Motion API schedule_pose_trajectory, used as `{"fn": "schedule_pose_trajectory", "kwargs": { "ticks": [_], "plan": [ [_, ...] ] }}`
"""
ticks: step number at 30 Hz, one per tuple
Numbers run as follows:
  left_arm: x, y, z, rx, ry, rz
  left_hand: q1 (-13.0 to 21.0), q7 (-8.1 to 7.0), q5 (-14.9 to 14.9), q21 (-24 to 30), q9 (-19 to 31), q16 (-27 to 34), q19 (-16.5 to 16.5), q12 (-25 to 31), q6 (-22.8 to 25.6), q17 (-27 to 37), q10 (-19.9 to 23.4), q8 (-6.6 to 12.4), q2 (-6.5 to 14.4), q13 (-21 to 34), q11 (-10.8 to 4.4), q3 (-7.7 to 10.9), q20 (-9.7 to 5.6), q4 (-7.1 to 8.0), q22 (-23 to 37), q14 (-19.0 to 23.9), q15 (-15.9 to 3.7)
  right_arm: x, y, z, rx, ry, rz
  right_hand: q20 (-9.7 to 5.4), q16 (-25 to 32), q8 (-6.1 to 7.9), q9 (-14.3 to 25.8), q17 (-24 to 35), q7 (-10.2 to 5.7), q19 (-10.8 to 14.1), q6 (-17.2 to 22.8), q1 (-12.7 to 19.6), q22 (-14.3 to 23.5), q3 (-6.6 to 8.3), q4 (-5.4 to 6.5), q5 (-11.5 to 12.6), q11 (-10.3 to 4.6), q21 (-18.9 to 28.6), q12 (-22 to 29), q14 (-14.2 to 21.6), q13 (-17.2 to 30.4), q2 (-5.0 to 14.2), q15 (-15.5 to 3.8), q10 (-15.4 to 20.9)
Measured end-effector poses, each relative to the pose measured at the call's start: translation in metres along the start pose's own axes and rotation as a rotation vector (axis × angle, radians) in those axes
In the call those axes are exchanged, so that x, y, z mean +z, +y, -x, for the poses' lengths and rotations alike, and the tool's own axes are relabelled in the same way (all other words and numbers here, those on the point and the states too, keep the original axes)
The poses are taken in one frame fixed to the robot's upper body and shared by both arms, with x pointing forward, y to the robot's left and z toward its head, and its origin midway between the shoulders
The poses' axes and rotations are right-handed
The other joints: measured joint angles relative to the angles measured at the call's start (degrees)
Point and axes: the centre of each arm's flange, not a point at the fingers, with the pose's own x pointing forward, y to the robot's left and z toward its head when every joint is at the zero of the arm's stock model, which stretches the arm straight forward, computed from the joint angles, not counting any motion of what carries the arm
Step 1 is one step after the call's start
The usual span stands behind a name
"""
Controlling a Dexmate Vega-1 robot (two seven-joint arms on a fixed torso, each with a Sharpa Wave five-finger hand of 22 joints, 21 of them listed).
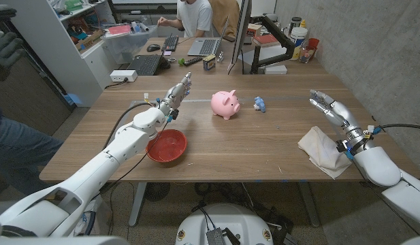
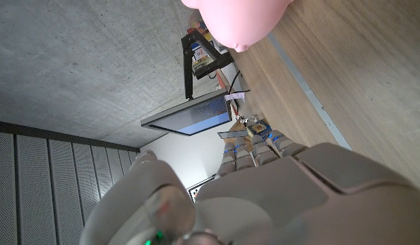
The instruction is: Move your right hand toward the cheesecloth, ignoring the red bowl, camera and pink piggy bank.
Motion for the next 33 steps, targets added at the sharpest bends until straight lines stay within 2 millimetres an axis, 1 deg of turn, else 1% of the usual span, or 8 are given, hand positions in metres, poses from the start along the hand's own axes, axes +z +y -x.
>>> {"fn": "schedule_pose_trajectory", "kwargs": {
  "ticks": [6,8,11,13,22,26,30,33],
  "plan": [
    [0.002,-0.001,0.0,-0.005,0.002,-0.008,0.0,0.0,0.0,-0.2,0.0,0.0,0.0,0.0,0.0,0.0,0.0,0.0,0.0,0.0,0.0,0.0,0.0,0.0,0.0,0.0,0.0,0.001,0.001,0.003,0.009,-0.001,0.044,0.25,0.0,0.0,0.0,0.0,-0.31,0.2,0.3,0.0,-0.2,0.25,-0.25,0.0,-0.31,0.0,0.0,0.0,0.0,0.0,0.0,0.3],
    [0.002,-0.001,0.0,-0.006,0.006,-0.01,0.2,0.0,0.0,-0.2,0.0,0.0,0.0,0.0,0.0,0.0,0.0,0.0,0.2,0.0,0.0,0.01,0.0,0.01,0.0,0.0,0.0,0.003,0.001,0.004,0.01,-0.004,0.057,0.51,0.0,0.0,0.0,0.0,-0.31,0.5,0.3,0.0,-0.2,0.25,-0.25,0.0,-0.71,0.0,0.0,0.0,0.0,0.0,0.0,0.7],
    [0.002,-0.001,0.001,-0.007,0.008,-0.013,0.2,0.0,0.0,-0.2,0.0,0.0,0.0,0.0,0.0,0.0,0.0,0.0,0.2,0.0,0.0,0.01,0.0,0.01,0.0,0.0,0.0,0.004,0.0,0.006,0.01,-0.006,0.075,0.48,0.0,0.0,0.0,0.0,-0.61,0.5,0.6,0.0,-0.2,0.25,-0.25,0.0,-0.86,0.0,0.4,0.2,0.0,0.0,-0.21,0.9],
    [0.002,-0.002,0.001,-0.008,0.011,-0.017,0.2,0.0,0.0,-0.2,0.0,0.0,0.0,0.0,0.0,0.0,0.0,0.0,0.2,0.0,0.0,0.02,0.0,0.01,0.0,0.0,0.0,0.005,0.0,0.007,0.011,-0.007,0.094,0.09,0.0,0.0,0.0,0.0,-0.61,0.9,0.6,0.0,-0.2,0.25,-0.25,0.0,-1.02,0.0,0.4,0.2,0.0,0.0,-0.21,1.0],
    [0.004,-0.003,0.001,-0.01,0.013,-0.026,0.2,0.0,0.0,-0.2,0.0,0.0,0.0,0.0,0.0,0.0,0.0,0.0,0.2,0.0,0.0,-0.14,0.0,-0.15,0.0,0.0,0.0,0.008,-0.003,0.013,0.009,-0.006,0.144,0.1,0.0,0.0,0.0,0.0,-0.82,0.9,0.8,0.0,-0.1,0.01,-0.49,0.0,-1.06,-0.6,0.4,0.2,0.0,0.0,-0.21,1.0],
    [0.006,-0.004,0.001,-0.013,0.009,-0.028,0.2,0.0,0.0,-0.2,0.0,0.0,0.0,0.0,0.0,0.0,0.0,0.0,0.2,0.0,0.0,-0.14,0.0,-0.15,0.0,-0.2,0.16,0.007,-0.003,0.014,0.011,-0.005,0.162,0.41,-0.2,0.0,0.0,0.0,-1.02,1.2,1.0,0.0,-0.1,0.01,-0.49,0.0,-1.25,-0.6,0.4,0.2,0.0,0.0,-0.21,0.8],
    [0.007,-0.005,0.0,-0.015,0.011,-0.035,0.2,0.0,0.0,-0.2,0.0,0.0,0.0,0.0,0.0,0.0,0.0,0.0,0.2,0.0,0.0,-0.14,0.0,-0.15,0.0,-0.2,0.22,0.008,-0.004,0.017,0.013,-0.003,0.181,0.83,-0.2,0.0,0.0,0.0,-1.03,0.8,1.0,0.0,-0.1,0.01,-0.48,0.0,-1.48,-0.8,0.4,0.2,-0.1,0.0,-0.21,1.0],
    [0.008,-0.006,0.0,-0.017,0.01,-0.039,0.2,0.0,0.0,-0.2,0.0,0.0,0.0,0.0,0.0,0.0,0.0,0.0,0.2,0.0,0.0,-0.19,0.0,-0.11,0.0,-0.2,0.21,0.009,-0.004,0.018,0.015,-0.001,0.194,0.83,-0.2,0.0,0.0,0.0,-1.02,0.8,1.0,0.0,-0.1,0.01,-0.48,0.0,-1.67,-0.8,0.4,0.2,-0.1,0.0,-0.21,1.2]
  ]
}}
